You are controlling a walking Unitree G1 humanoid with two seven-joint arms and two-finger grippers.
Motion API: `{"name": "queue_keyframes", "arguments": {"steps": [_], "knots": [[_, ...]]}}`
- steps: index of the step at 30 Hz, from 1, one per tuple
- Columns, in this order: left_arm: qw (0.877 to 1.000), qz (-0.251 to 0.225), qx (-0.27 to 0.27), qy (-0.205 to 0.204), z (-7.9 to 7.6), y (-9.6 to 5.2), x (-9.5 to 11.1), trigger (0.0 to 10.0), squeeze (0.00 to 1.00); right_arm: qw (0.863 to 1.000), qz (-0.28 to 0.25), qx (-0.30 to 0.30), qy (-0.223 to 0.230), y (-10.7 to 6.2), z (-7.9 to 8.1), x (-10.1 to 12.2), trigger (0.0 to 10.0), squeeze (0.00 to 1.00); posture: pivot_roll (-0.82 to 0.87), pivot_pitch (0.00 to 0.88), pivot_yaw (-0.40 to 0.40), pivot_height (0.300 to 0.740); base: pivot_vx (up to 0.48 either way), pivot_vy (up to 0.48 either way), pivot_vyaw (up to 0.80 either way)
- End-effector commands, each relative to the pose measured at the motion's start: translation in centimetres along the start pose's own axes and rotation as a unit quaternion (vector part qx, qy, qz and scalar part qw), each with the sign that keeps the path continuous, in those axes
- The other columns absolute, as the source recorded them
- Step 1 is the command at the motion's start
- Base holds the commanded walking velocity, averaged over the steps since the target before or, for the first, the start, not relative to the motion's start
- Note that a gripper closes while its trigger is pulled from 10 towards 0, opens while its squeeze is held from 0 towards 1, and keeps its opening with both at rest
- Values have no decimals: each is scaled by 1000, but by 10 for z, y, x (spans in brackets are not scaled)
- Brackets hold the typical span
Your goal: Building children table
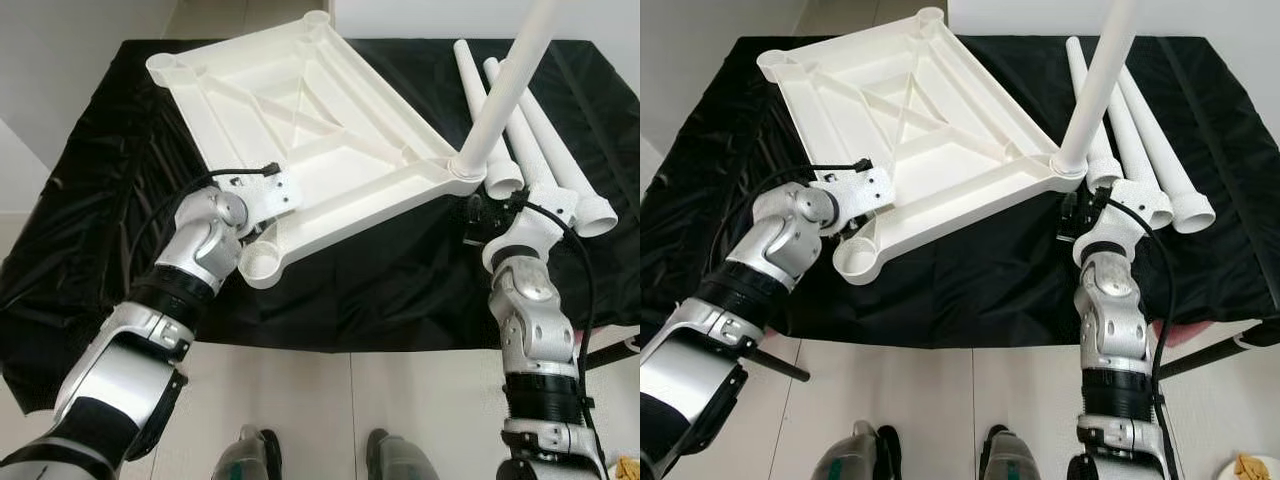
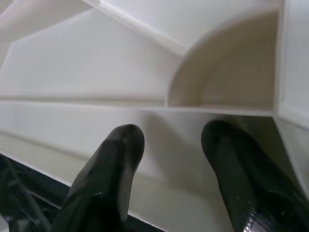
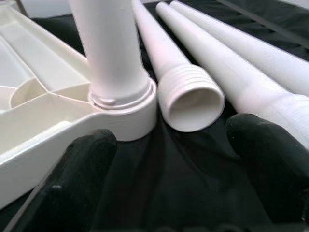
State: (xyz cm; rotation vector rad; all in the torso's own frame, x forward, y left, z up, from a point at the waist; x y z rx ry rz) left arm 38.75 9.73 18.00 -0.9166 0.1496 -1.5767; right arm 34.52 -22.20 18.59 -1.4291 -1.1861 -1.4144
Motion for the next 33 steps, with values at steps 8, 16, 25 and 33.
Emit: {"name": "queue_keyframes", "arguments": {"steps": [8, 16, 25, 33], "knots": [[999, -21, -33, 6, -9, -3, 13, 10000, 0, 1000, 26, 13, 9, 21, 8, -14, 10000, 0, -73, 176, 64, 740, 0, 0, 0], [998, -39, -44, 14, -14, -7, 23, 10000, 0, 999, 32, 36, 14, 39, 23, -14, 10000, 0, -60, 181, 60, 740, 0, 0, 0], [994, -70, -81, 23, -29, -14, 38, 10000, 0, 997, 31, 66, 21, 53, 39, -8, 10000, 0, -49, 186, 55, 740, 0, 0, 0], [984, -109, -132, 49, -51, -24, 55, 10000, 0, 995, 26, 91, 25, 66, 49, 3, 10000, 0, -44, 184, 53, 740, 0, 0, 0]]}}
Point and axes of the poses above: a point about 5 cm out from each wrist's last joint towards the gripper, its own y axis pointing out of the wrist towards the gripper, its own x axis along the axis of the wrist's last joint, z = x × y, the point moved 2 cm from there along y, pointing out of the wrist towards the gripper, and after that the axes turned 3 degrees about -y, right-handed, at the moved point
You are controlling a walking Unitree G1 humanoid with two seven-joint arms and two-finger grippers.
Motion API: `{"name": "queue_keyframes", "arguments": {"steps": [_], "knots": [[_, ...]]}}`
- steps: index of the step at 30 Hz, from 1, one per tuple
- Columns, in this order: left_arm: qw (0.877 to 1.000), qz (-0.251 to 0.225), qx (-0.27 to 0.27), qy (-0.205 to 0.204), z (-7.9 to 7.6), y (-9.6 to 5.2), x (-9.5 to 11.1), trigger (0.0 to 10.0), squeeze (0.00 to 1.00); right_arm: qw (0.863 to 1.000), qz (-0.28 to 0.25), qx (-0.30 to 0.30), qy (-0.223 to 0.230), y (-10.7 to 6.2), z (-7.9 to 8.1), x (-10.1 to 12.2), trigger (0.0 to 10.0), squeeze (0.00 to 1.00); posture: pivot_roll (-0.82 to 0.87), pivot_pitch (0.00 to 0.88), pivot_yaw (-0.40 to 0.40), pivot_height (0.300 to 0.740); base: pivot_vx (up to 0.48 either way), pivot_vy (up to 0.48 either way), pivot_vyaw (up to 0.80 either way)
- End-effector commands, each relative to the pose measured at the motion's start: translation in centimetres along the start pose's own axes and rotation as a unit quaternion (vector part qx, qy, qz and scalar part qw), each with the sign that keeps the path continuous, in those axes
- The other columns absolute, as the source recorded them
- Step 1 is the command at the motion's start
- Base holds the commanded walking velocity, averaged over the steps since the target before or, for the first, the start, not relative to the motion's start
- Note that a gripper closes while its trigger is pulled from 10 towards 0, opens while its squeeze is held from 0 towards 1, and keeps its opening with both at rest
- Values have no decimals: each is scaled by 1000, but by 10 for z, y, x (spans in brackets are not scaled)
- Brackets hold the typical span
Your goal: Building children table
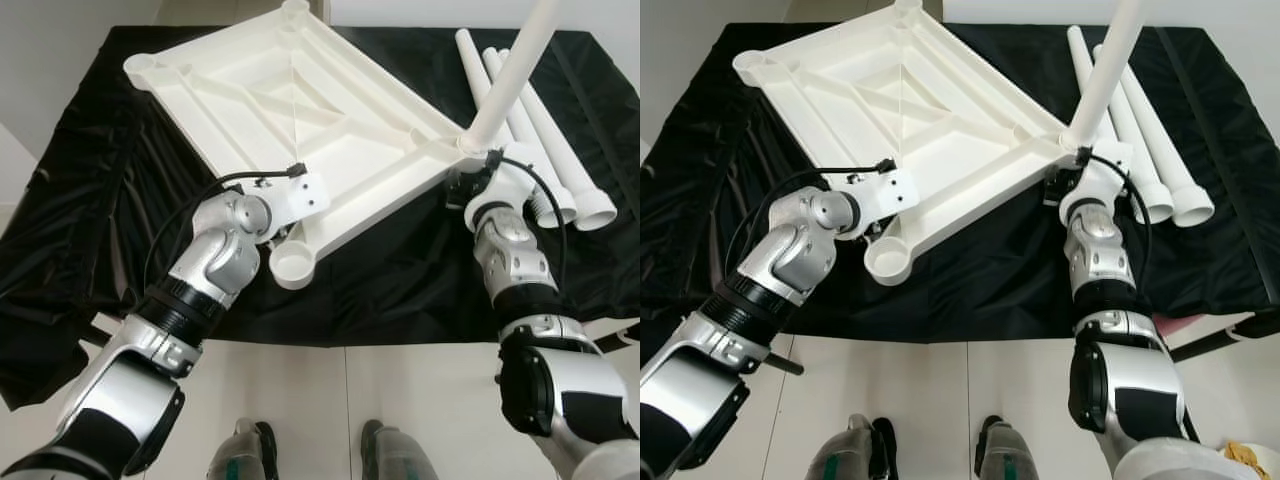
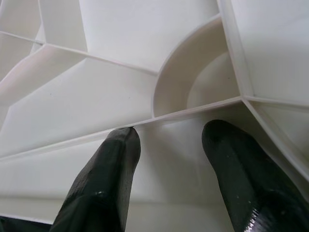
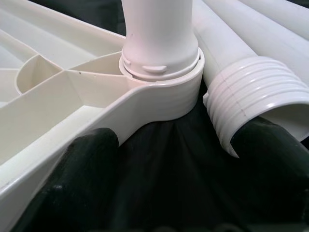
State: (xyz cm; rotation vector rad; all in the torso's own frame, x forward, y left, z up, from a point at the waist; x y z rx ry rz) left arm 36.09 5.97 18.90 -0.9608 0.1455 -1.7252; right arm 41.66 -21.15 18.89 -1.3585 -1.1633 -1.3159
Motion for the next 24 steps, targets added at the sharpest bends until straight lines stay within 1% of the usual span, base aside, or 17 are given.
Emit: {"name": "queue_keyframes", "arguments": {"steps": [1, 3, 4, 5, 9, 11, 13, 15, 16, 17, 21, 24], "knots": [[993, -39, -111, 28, -26, -3, 22, 10000, 0, 999, -4, 44, 6, 2, 21, 3, 10000, 0, -44, 184, 53, 740, 0, 0, 0], [992, -39, -114, 29, -28, -3, 22, 10000, 0, 999, -1, 49, 9, 3, 23, 3, 10000, 0, -39, 182, 48, 740, 0, 0, 0], [991, -45, -124, 37, -33, -5, 25, 10000, 0, 998, 2, 62, 11, 4, 28, 4, 10000, 0, -35, 182, 47, 740, 0, 0, 0], [990, -49, -128, 38, -35, -6, 26, 10000, 0, 998, 3, 66, 13, 5, 30, 4, 10000, 0, -35, 182, 47, 740, 0, 0, 0], [989, -56, -133, 40, -37, -7, 29, 10000, 0, 997, 2, 76, 15, 5, 33, 5, 10000, 0, -32, 181, 46, 740, 0, 0, 0], [987, -69, -141, 41, -42, -10, 35, 10000, 0, 995, 0, 97, 12, 6, 40, 7, 10000, 0, -30, 180, 44, 740, 0, 0, 0], [986, -72, -143, 42, -44, -11, 36, 10000, 0, 994, -2, 106, 10, 6, 43, 8, 10000, 0, -27, 177, 43, 740, 0, 0, 0], [984, -86, -151, 42, -48, -15, 42, 10000, 0, 991, -12, 132, 7, 6, 52, 12, 10000, 0, -24, 175, 41, 740, 0, 0, 0], [984, -86, -151, 42, -48, -15, 42, 10000, 0, 991, -12, 132, 7, 6, 52, 12, 10000, 0, -24, 175, 41, 740, 0, 0, 0], [982, -96, -156, 41, -50, -18, 45, 10000, 0, 989, -18, 147, 4, 6, 57, 16, 10000, 0, -17, 168, 38, 740, 0, 0, 0], [981, -101, -158, 42, -52, -20, 47, 10000, 0, 988, -22, 155, 3, 6, 60, 17, 10000, 0, -13, 166, 36, 740, 0, 0, 0], [980, -112, -159, 41, -53, -24, 52, 10000, 0, 984, -27, 177, -2, 6, 70, 23, 10000, 0, 1, 154, 22, 740, 0, 0, 0]]}}
Point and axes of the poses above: a point about 5 cm out from each wrist's last joint towards the gripper, its own y axis pointing out of the wrist towards the gripper, its own x axis along the axis of the wrist's last joint, z = x × y, the point moved 2 cm from there along y, pointing out of the wrist towards the gripper, and after that the axes turned 3 degrees about -y, right-handed, at the moved point
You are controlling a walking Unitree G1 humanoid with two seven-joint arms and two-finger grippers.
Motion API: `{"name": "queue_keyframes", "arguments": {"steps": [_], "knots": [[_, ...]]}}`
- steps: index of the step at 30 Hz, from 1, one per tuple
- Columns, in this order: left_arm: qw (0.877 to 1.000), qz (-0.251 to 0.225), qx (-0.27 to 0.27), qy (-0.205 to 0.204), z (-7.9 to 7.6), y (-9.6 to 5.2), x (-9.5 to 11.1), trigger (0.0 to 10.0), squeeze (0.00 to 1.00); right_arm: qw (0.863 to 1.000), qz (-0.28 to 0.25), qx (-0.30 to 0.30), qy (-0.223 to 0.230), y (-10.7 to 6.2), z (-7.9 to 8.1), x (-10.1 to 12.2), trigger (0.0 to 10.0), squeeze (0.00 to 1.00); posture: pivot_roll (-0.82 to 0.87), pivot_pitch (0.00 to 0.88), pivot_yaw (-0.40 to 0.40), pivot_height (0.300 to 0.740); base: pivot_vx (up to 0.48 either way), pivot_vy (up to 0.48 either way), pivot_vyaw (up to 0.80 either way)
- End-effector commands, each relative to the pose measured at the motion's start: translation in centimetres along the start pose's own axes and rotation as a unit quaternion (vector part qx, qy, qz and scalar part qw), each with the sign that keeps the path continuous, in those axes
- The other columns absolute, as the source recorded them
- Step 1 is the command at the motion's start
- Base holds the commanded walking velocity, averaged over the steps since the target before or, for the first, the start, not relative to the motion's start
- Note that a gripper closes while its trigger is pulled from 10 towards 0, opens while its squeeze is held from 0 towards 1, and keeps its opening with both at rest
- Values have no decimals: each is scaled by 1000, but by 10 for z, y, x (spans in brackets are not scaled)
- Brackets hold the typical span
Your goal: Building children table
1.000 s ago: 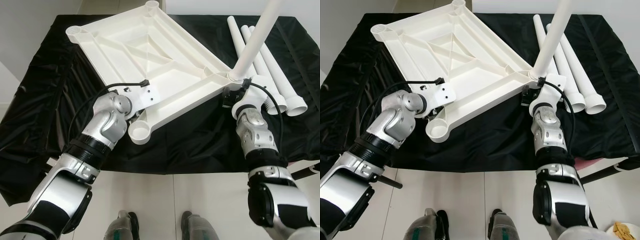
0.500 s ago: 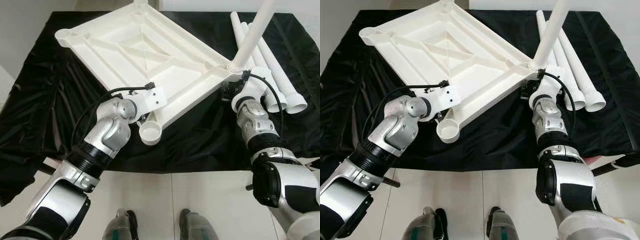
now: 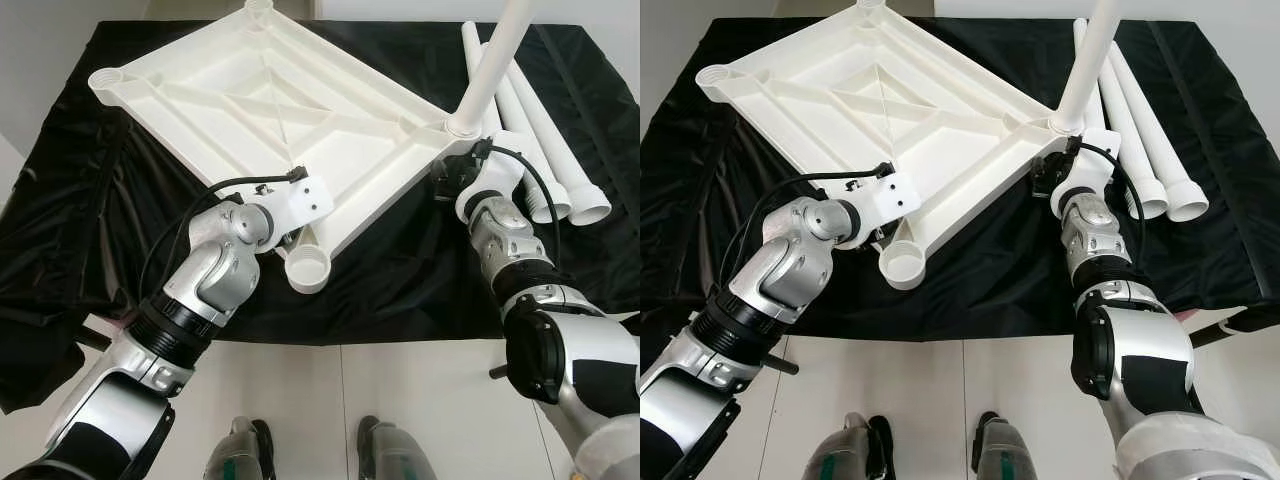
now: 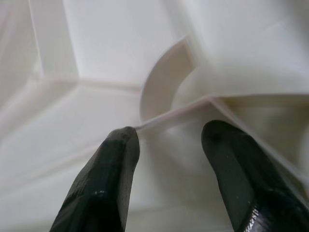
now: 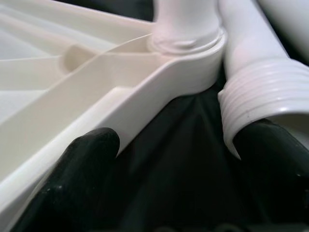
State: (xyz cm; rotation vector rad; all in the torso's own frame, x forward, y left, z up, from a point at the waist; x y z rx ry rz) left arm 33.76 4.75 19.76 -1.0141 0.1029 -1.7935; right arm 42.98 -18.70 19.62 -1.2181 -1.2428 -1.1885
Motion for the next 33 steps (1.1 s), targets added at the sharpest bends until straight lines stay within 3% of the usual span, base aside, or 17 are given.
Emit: {"name": "queue_keyframes", "arguments": {"steps": [1, 13, 23, 26, 32, 33], "knots": [[985, -67, -152, 47, -39, -4, 35, 10000, 0, 995, -26, 96, -13, 6, 48, 16, 10000, 0, 4, 151, 21, 740, 0, 0, 0], [986, -67, -146, 49, -37, -8, 34, 10000, 0, 993, -32, 114, -18, 7, 58, 21, 10000, 0, 8, 148, 15, 740, 0, 0, 0], [991, -67, -112, 31, -26, -2, 36, 10000, 0, 994, -32, 98, -22, 5, 40, 16, 10000, 0, -5, 149, 26, 740, 0, 0, 0], [994, -69, -87, 23, -18, 1, 39, 10000, 0, 994, -34, 99, -23, 4, 36, 15, 10000, 0, -9, 149, 30, 740, 0, 0, 0], [995, -79, -19, -56, 8, 9, 46, 10000, 0, 994, -41, 98, -31, 1, 28, 12, 10000, 0, -15, 151, 36, 740, 0, 0, 0], [995, -81, -11, -48, 11, 9, 47, 10000, 0, 994, -38, 98, -30, 1, 26, 10, 10000, 0, -14, 151, 37, 740, 0, 0, 0]]}}
Point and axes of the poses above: a point about 5 cm out from each wrist's last joint towards the gripper, its own y axis pointing out of the wrist towards the gripper, its own x axis along the axis of the wrist's last joint, z = x × y, the point moved 2 cm from there along y, pointing out of the wrist towards the gripper, and after that the axes turned 3 degrees about -y, right-handed, at the moved point
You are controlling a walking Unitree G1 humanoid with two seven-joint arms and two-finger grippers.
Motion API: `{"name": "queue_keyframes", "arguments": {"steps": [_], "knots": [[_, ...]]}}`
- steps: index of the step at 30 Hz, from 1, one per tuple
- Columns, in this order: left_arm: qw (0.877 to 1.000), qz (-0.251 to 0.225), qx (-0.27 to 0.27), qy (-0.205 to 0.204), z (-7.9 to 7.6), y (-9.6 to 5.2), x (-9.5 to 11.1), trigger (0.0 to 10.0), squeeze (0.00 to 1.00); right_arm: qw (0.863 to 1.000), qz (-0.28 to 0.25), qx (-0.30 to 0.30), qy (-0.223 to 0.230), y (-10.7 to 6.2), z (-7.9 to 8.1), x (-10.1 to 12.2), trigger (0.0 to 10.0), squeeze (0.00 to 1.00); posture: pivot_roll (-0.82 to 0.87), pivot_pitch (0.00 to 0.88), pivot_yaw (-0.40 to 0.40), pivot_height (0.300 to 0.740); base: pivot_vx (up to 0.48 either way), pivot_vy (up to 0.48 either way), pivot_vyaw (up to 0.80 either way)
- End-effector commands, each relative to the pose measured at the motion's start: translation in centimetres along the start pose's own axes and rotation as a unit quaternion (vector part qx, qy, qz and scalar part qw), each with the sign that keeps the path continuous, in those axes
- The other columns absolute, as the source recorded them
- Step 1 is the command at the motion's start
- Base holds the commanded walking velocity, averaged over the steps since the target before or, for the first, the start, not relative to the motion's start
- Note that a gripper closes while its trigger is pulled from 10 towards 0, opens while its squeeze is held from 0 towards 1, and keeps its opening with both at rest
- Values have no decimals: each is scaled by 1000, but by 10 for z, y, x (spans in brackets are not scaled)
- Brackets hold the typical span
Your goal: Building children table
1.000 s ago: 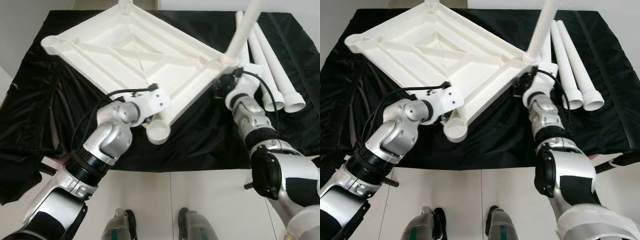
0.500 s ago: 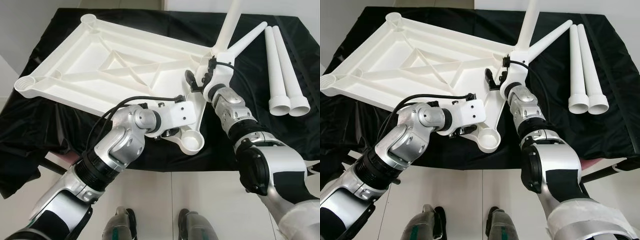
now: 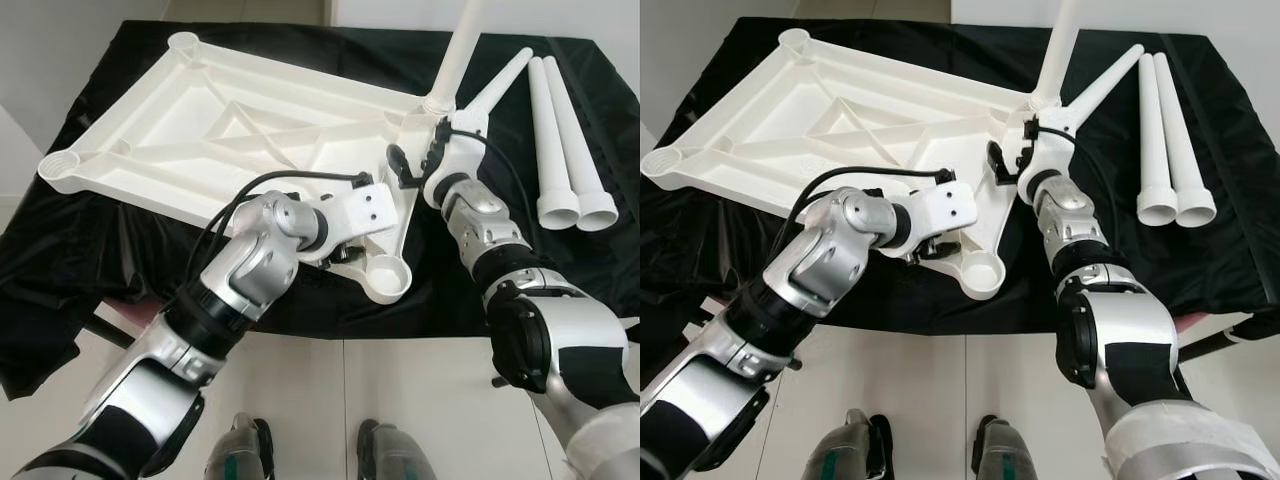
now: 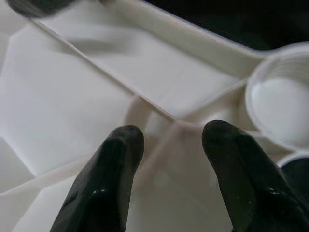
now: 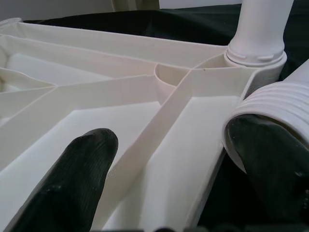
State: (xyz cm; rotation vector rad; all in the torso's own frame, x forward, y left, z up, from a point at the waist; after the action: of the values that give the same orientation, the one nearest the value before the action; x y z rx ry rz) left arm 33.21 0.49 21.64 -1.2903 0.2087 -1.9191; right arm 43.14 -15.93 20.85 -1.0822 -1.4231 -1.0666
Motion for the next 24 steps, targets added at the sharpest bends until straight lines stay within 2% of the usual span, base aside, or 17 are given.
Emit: {"name": "queue_keyframes", "arguments": {"steps": [1, 5, 11, 14, 15, 17, 22, 24], "knots": [[994, -7, 113, -3, 19, -2, 2, 10000, 0, 1000, -1, 3, 1, -2, -1, -3, 10000, 0, -14, 151, 37, 740, 0, 0, 0], [993, -15, 115, 13, 22, -4, 5, 10000, 0, 1000, 17, -9, -4, -5, -6, -11, 10000, 0, -9, 148, 38, 740, 0, 0, 0], [992, -41, 122, -4, 28, -5, 12, 10000, 0, 999, 35, -35, -1, -12, -13, -23, 10000, 0, -13, 146, 43, 740, 0, 0, 0], [986, -84, 140, -34, 38, -6, 23, 10000, 0, 997, 22, -70, 18, -21, -18, -34, 10000, 0, -15, 142, 45, 740, 0, 0, 0], [986, -84, 140, -34, 38, -6, 23, 10000, 0, 997, 22, -70, 18, -21, -18, -34, 10000, 0, -15, 142, 45, 740, 0, 0, 0], [980, -120, 154, -52, 43, -8, 31, 10000, 0, 994, 16, -97, 47, -27, -21, -43, 10000, 0, -20, 139, 45, 740, 0, 0, 0], [973, -147, 171, -45, 47, -12, 37, 10000, 0, 990, 7, -121, 77, -33, -24, -51, 10000, 0, -31, 139, 44, 740, 0, 0, 0], [971, -159, 178, -32, 46, -11, 37, 10000, 0, 983, 5, -149, 110, -38, -27, -59, 10000, 0, -51, 144, 49, 740, 0, 0, 0]]}}
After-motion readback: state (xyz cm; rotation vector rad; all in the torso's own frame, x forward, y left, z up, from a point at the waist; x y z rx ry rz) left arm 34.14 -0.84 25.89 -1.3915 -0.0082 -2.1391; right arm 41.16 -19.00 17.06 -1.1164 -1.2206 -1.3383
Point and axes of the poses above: a point about 5 cm out from each wrist's last joint towards the gripper, its own y axis pointing out of the wrist towards the gripper, its own x axis along the axis of the wrist's last joint, z = x × y, the point moved 2 cm from there along y, pointing out of the wrist towards the gripper, and after that the axes turned 3 degrees about -y, right-handed, at the moved point
